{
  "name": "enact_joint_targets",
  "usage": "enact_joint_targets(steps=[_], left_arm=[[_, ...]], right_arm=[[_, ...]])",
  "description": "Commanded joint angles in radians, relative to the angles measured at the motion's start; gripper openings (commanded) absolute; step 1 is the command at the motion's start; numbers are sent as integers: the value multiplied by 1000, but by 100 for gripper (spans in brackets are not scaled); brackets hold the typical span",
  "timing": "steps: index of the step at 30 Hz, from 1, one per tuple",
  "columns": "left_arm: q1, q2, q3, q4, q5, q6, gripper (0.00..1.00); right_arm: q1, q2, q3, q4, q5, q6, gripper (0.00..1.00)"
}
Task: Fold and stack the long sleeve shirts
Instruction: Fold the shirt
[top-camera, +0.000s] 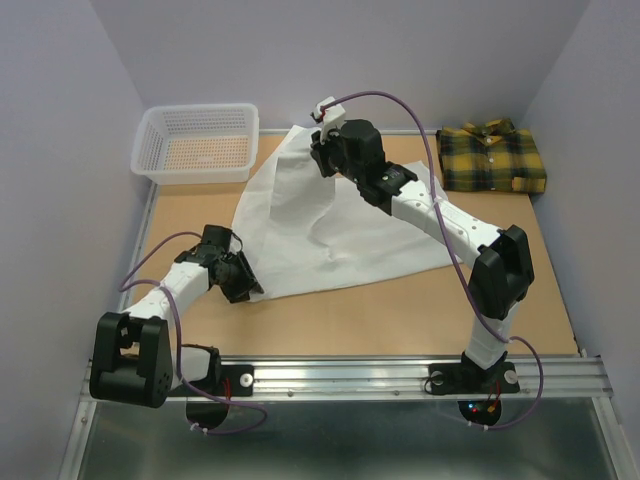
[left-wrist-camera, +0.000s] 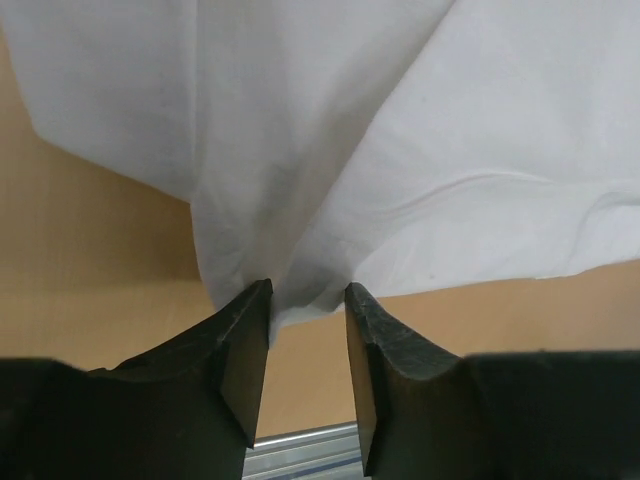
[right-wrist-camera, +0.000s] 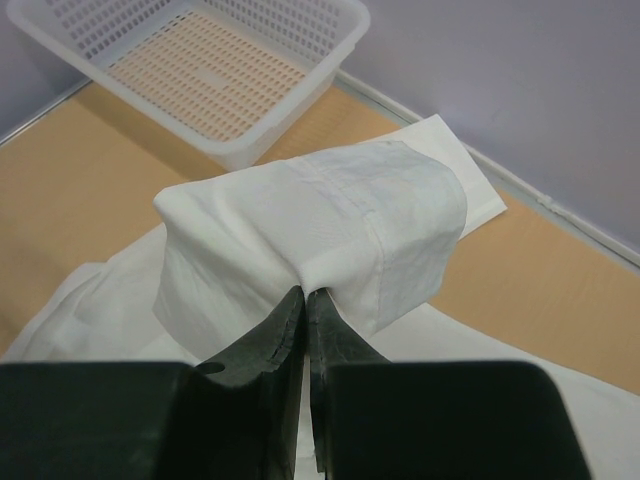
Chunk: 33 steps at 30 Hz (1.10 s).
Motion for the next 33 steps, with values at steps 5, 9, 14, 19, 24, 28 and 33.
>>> enact_joint_targets(steps=[5,9,14,19,24,28,33], left_arm=[[4,46,56,-147,-113,41,24],[5,80,76,-184,-101,61,21],[5,94,140,-270,-194,69,21],[5,106,160,-319,-254,75,27],[5,80,145,-327,-250,59,32],[4,63,140,-339,-251,61,38],[4,31,142,-339,-253,53,39]], right_arm=[[3,-76,-62,46,11,-25,10],[2,-95,-99,47,16,-40,10],[2,-120,-145,49,28,-61,10],[2,-140,-183,50,51,-86,11],[2,-168,-183,49,41,-91,14],[3,-217,-204,50,-16,-98,14],[2,-351,-353,50,-56,-94,14]])
